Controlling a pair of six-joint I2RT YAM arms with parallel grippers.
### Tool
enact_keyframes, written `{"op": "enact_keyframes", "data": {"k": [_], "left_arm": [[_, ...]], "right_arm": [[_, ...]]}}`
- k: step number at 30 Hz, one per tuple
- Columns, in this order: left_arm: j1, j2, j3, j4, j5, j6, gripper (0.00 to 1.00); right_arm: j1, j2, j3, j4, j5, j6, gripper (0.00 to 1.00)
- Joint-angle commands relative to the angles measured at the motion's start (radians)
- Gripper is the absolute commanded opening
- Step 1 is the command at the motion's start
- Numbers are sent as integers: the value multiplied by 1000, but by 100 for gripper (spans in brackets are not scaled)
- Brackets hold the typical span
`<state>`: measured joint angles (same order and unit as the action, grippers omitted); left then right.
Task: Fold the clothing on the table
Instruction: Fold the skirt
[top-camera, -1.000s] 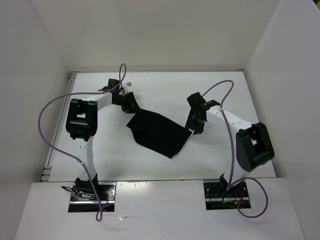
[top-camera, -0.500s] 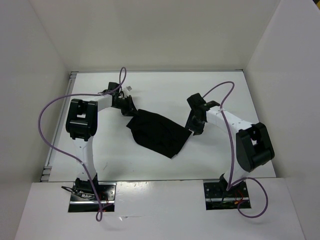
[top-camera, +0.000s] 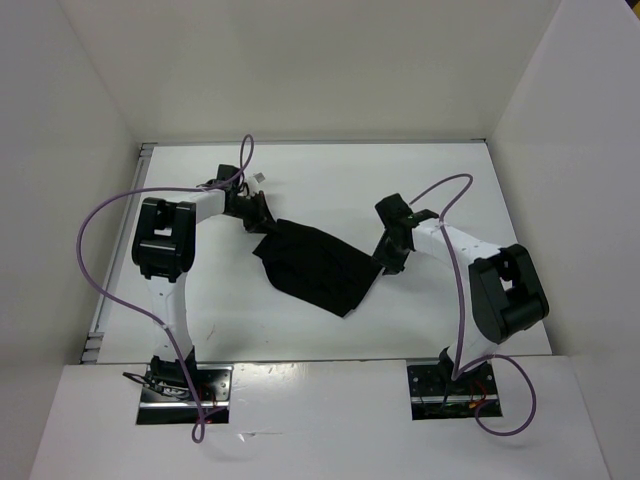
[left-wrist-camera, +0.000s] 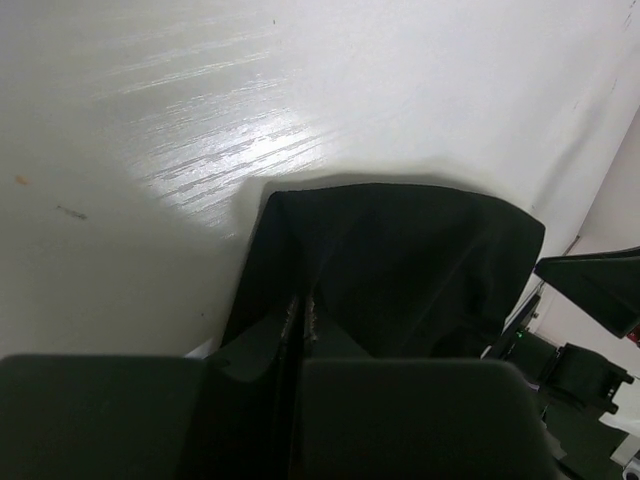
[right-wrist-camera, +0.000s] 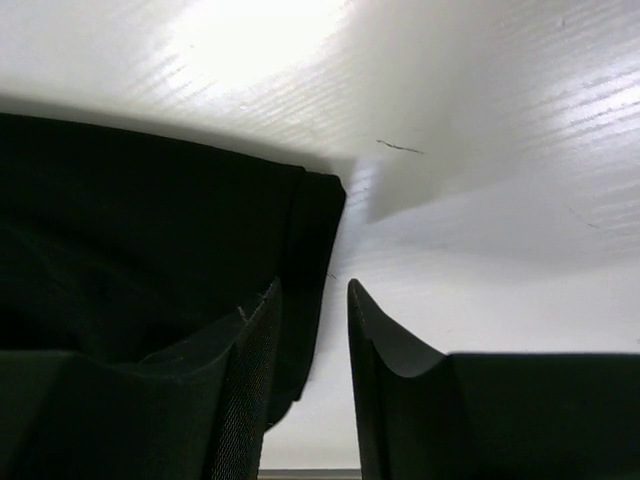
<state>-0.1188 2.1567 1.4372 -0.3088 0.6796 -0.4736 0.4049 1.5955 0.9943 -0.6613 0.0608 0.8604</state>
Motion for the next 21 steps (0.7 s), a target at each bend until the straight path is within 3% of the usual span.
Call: {"op": "enact_keyframes", "data": {"k": [1,13,16,17,18,21], "left_arm": [[-5,-44,6,-9,34,23,0],[-5,-54,-3,-9,34,23,0],[-5,-54,-3,-9,34,23,0],[-5,-54,-3,-9,34,23,0],[-5,-54,-3,-9,43,23,0],[-5,-54,8,-21,78,23,0]], "right_arm": [[-8,4,-2,80,22,45,38],[-8,84,-12,114,33,45,36],[-8,110,-23,133,33,45,22],[-8,110,-23,143,33,54,4],[-8,119,-23,143,33,54,0],[-8,63,7,118,33,45,0]]}}
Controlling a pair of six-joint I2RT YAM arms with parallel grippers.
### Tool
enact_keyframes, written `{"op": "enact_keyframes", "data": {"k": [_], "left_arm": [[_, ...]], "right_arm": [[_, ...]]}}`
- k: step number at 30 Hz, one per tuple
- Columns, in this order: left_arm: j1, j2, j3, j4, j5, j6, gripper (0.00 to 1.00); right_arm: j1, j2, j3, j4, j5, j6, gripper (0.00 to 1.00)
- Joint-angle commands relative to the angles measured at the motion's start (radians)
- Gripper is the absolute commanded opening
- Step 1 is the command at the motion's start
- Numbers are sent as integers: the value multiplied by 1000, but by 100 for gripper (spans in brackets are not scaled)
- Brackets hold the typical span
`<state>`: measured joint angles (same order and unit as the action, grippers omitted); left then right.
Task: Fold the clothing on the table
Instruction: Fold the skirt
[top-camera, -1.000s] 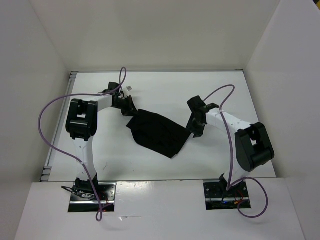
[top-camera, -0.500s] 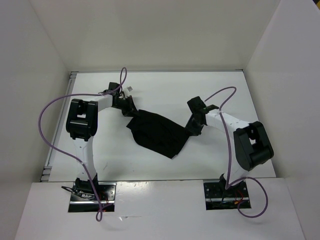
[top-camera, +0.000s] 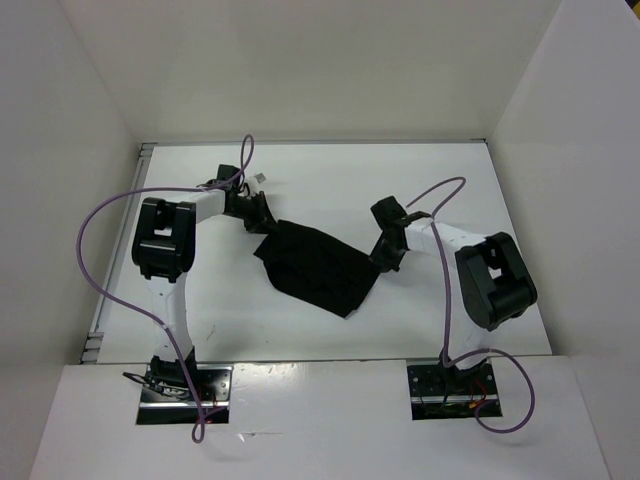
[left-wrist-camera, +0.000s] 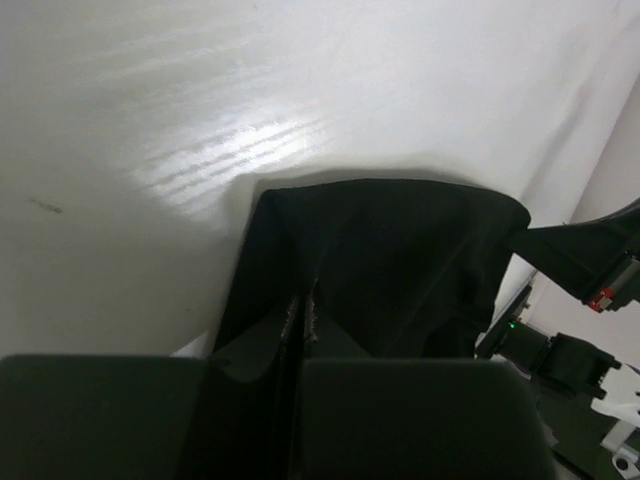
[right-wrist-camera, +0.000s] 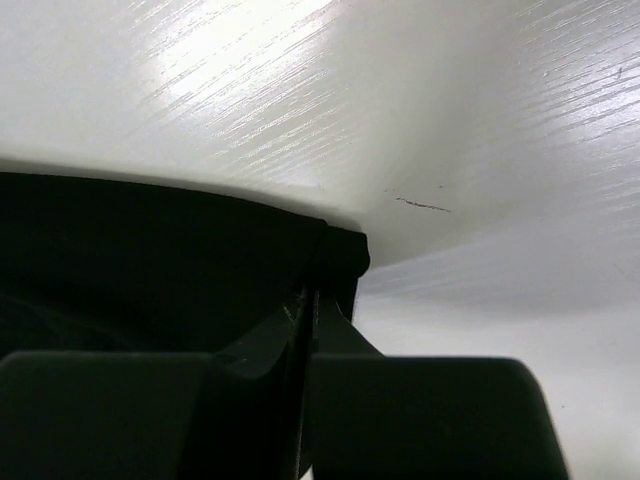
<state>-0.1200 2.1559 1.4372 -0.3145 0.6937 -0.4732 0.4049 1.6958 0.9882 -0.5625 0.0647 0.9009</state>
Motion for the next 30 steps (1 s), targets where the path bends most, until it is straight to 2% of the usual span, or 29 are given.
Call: {"op": "enact_keyframes", "data": {"k": [1,5,10,13,14,18,20,21,23,27,30], "left_arm": [[-4,-77,17,-24,82,22,0],[17,-151,103,-61,119,22,0],[62,-241,257,-41,231,-54,0],[80,-271,325,-41,240,-76,0],[80,-271,351,-29,260,-102,0],[105,-271,361,1,288,-136,0],[120,-271,335,11,288,-145,0],[131,-284,322,11,288,-145,0],[131,-295,301,23,288,-145,0],[131,-317,287,23,288,-145,0],[131,-346,223,32,288,-145,0]], "right_arm": [[-8,-62,27,6,46,-8,0],[-17,-205,163,-85,103,-52,0],[-54,-353,346,-85,101,-173,0],[-118,-375,415,-30,0,-229,0],[-156,-386,426,-11,-91,-267,0],[-230,-386,435,-19,-63,-267,0],[-276,-401,408,4,-168,-302,0],[-309,-413,394,15,-169,-303,0],[-330,-433,360,15,-169,-303,0],[-354,-456,322,24,-278,-336,0],[-354,-478,279,24,-305,-358,0]]}}
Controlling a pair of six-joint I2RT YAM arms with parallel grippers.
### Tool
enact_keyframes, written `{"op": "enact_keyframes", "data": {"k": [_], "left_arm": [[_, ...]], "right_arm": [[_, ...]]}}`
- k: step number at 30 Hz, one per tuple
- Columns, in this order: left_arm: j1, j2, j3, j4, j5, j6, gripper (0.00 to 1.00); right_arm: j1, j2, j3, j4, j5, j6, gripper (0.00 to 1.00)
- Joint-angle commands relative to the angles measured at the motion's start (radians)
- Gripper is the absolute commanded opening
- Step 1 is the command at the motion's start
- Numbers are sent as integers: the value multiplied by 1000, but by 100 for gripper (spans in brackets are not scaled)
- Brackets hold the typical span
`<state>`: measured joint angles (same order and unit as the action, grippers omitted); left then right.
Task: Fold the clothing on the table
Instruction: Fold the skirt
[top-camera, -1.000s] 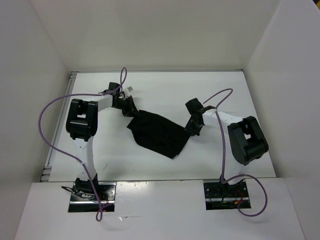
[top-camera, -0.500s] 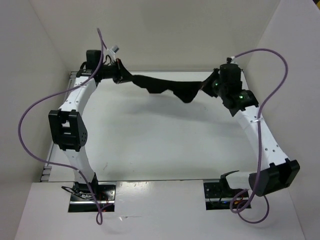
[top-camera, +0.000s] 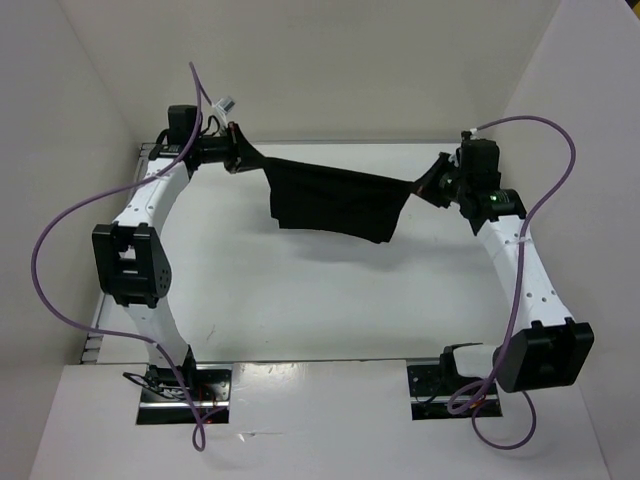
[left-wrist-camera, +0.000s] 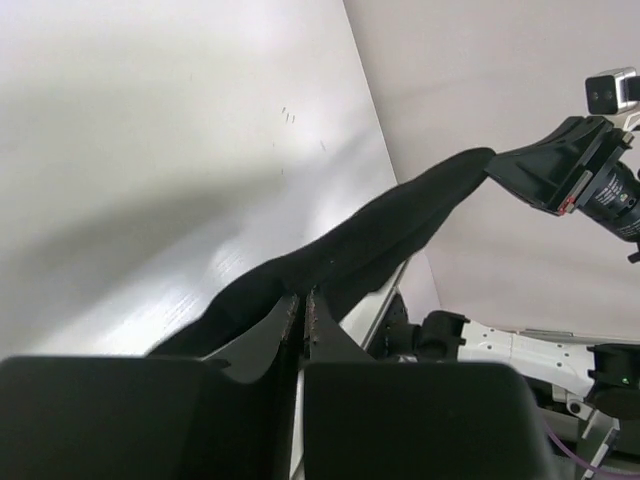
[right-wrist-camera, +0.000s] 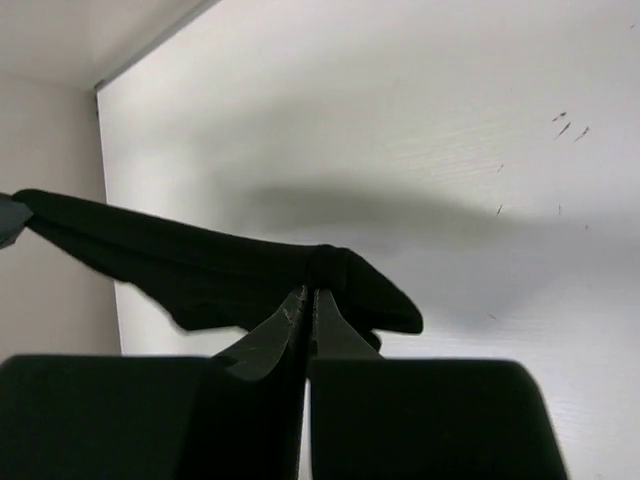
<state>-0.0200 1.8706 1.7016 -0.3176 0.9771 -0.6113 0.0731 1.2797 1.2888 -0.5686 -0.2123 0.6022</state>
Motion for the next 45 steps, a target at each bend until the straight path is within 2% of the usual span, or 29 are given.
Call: {"op": "enact_keyframes", "data": {"k": [1,8,16,20,23,25,26,28,29,30,33,36,43,45], "left_arm": [[31,-71,-62,35,5,-7,0],[11,-244,-287,46,-5,22,0],[0,-543,-453,-110,-40,71,0],[0,-582,-542,-123,-101,61,0],[0,-521,-602,-25,-158,19,0],[0,-389,-602,14,-202,10,0],[0,-336,-579,23,-213,10,0],[-9,-164,-508,44,-239,10,1],[-9,-106,-479,58,-253,10,1],[-9,6,-447,86,-264,10,1],[-9,192,-309,142,-244,-37,3],[-9,268,-212,193,-253,-94,5],[-9,374,-19,207,-224,-129,15],[-9,403,7,207,-224,-142,15]], "right_arm": [[-22,-62,-46,30,-29,-59,0],[11,-207,-169,-57,-65,-97,0],[122,-423,-226,-212,-87,-61,0],[134,-407,-291,-208,-127,-19,0],[134,-306,-365,-96,-136,-19,0],[134,-222,-393,25,-136,-19,0],[134,-104,-393,60,-136,-33,0],[134,37,-359,142,-136,-58,0],[134,178,-312,166,-136,-67,0],[134,244,-286,185,-124,-67,0],[134,465,-152,210,-95,-67,0],[143,562,-66,243,-84,-67,0],[143,618,33,265,-24,-48,0],[143,638,58,286,-10,-48,0]]}}
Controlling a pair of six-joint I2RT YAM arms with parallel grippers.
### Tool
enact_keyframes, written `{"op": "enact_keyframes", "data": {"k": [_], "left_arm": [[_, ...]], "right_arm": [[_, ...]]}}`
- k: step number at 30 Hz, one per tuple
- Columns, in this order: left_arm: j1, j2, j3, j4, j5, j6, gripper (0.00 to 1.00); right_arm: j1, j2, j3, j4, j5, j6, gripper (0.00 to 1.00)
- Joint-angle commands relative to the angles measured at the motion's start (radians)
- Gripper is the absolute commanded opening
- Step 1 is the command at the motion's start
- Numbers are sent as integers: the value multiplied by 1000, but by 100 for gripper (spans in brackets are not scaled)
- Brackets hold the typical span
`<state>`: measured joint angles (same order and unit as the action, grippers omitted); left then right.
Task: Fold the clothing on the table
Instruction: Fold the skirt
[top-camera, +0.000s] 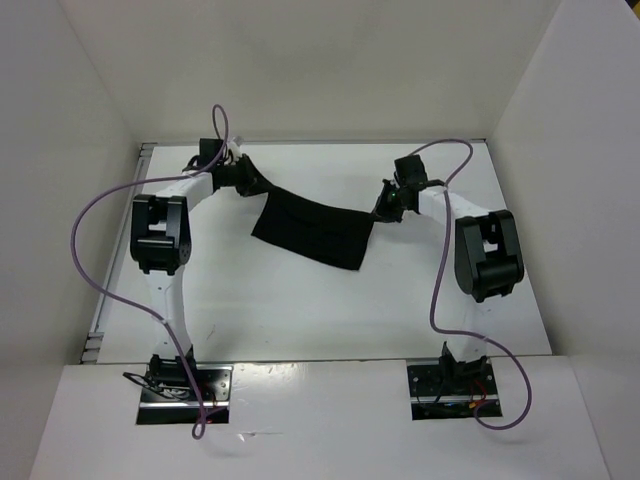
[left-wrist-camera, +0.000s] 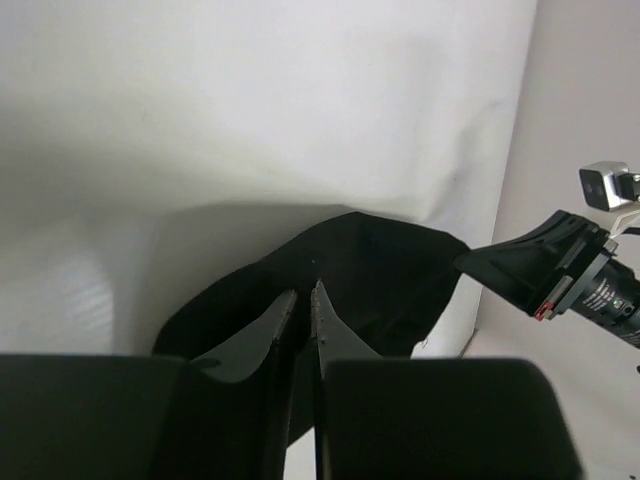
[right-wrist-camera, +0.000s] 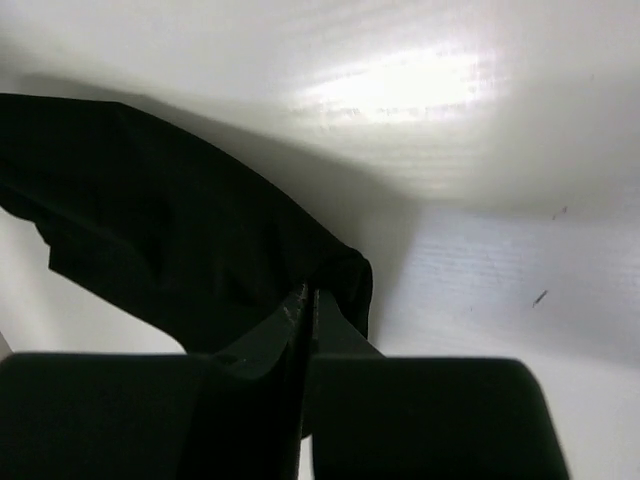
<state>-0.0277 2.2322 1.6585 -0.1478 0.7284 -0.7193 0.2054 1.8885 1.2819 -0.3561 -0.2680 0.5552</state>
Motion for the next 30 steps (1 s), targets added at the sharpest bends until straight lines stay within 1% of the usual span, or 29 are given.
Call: {"op": "enact_keyframes", "data": {"k": [1,2,3,4,5,6,7,8,9,11,13,14,15,16,17,18,19,20,21,22,23,25,30], "left_arm": [[-1,41,64,46,25,-34,15],[-1,68,93,47,16,-43,23],[-1,78,107,47,16,-43,28],[-1,96,119,47,6,-43,32],[-1,96,139,47,6,-43,42],[-1,109,139,47,6,-54,44],[-1,109,148,47,-7,-54,44],[9,109,149,56,-7,-54,45],[9,109,149,56,-23,-54,49],[20,80,130,56,-63,-54,49],[20,22,77,56,-72,-45,49],[20,-6,49,56,-83,-28,49],[20,-38,17,56,-102,-14,49],[11,-107,-14,28,-160,1,49],[2,-141,-73,13,-193,17,49],[2,-210,-107,13,-216,26,49],[2,-241,-139,13,-242,35,49],[-12,-268,-167,13,-242,44,45],[-12,-311,-205,1,-242,64,33],[-24,-324,-206,-9,-242,73,24],[-41,-333,-216,-9,-224,87,15],[-60,-333,-217,-29,-213,116,0],[-81,-229,-198,-26,-188,126,0]], "right_arm": [[11,41,77,74,56,-1,2],[11,55,92,74,56,-1,12],[11,72,130,74,56,-1,15],[11,107,154,56,56,-14,20],[11,121,177,40,68,-26,28],[11,121,210,26,84,-26,28],[11,109,211,26,104,-26,29],[20,86,211,26,154,-26,33],[20,61,198,40,186,-15,35],[34,-6,198,26,275,-6,37],[61,-34,218,-39,321,-6,37],[83,-34,249,-73,402,-6,37],[136,-43,260,-105,452,-6,37],[164,-43,269,-157,492,-6,36],[192,-58,269,-168,509,-6,35],[236,-58,252,-169,483,-6,30],[255,-69,228,-156,463,-6,27],[268,-69,227,-156,432,14,23],[279,-51,215,-156,365,24,17],[290,-39,215,-138,334,34,8],[290,-11,192,-126,302,46,5],[299,21,183,-100,236,46,2],[319,136,215,-80,175,46,0]]}}
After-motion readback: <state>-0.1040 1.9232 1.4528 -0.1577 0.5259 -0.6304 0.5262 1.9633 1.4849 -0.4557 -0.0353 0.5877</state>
